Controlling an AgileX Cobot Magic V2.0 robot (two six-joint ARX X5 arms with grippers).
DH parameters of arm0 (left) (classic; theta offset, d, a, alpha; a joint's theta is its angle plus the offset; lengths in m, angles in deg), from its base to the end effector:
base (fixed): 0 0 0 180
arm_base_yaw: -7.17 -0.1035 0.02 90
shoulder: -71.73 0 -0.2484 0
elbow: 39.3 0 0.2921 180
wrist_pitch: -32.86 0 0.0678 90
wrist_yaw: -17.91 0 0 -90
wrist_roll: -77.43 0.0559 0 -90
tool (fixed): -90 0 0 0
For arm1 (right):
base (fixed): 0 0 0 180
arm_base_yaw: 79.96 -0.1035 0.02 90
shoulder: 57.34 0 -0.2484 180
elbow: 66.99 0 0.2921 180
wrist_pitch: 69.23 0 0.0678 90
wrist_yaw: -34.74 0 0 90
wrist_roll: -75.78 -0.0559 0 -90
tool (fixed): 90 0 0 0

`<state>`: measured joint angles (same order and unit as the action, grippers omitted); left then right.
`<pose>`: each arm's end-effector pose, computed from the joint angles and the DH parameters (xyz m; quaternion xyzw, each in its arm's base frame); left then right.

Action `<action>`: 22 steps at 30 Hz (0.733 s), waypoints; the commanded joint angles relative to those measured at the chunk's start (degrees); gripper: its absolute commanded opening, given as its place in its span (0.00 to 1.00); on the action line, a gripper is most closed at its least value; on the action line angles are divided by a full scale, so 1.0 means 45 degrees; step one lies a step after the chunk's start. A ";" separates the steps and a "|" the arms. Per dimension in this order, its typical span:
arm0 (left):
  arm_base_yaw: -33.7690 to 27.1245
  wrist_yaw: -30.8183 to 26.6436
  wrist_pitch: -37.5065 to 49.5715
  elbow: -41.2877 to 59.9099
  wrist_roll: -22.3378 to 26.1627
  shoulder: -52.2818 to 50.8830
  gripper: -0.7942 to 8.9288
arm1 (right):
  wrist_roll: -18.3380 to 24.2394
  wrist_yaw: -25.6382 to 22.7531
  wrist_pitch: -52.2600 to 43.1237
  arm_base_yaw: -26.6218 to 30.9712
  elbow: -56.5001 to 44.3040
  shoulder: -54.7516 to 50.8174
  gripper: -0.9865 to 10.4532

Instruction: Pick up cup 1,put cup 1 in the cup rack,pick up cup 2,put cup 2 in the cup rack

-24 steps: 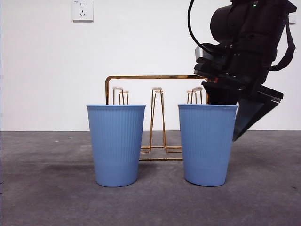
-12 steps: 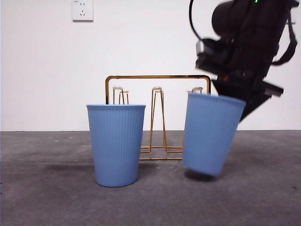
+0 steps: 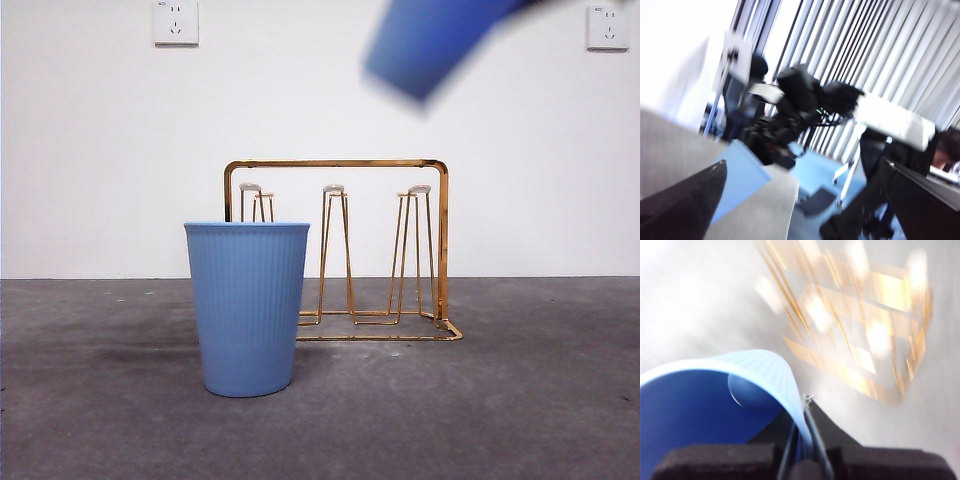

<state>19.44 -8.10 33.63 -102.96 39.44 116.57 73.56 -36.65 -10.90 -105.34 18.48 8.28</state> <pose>0.1919 -0.0931 0.4038 -0.1821 0.0533 -0.6251 0.7571 0.2514 0.1390 0.3538 -0.0025 0.3357 0.3472 0.8756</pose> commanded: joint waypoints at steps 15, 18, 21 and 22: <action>0.3036 -0.1904 1.1710 -0.0029 -0.7742 0.2987 0.73 | -0.1855 0.6470 -0.2341 -0.0024 0.3721 -0.1938 0.08; 0.3638 -0.1904 1.1837 -0.0034 -0.7606 0.3356 0.73 | -0.1957 0.6683 -0.2346 -0.0024 0.3725 -0.1851 0.08; 0.4158 -0.2074 1.1812 -0.0034 -0.7286 0.3623 0.73 | -0.1972 0.6713 -0.2336 -0.0034 0.3725 -0.1661 0.08; 0.4308 -0.2195 1.1778 -0.0034 -0.7140 0.3687 0.73 | -0.2011 0.6829 -0.2341 -0.0034 0.3725 -0.1569 0.08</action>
<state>38.42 -17.63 86.19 -102.96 6.08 133.14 65.32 -6.57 -21.00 -105.39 35.49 1.35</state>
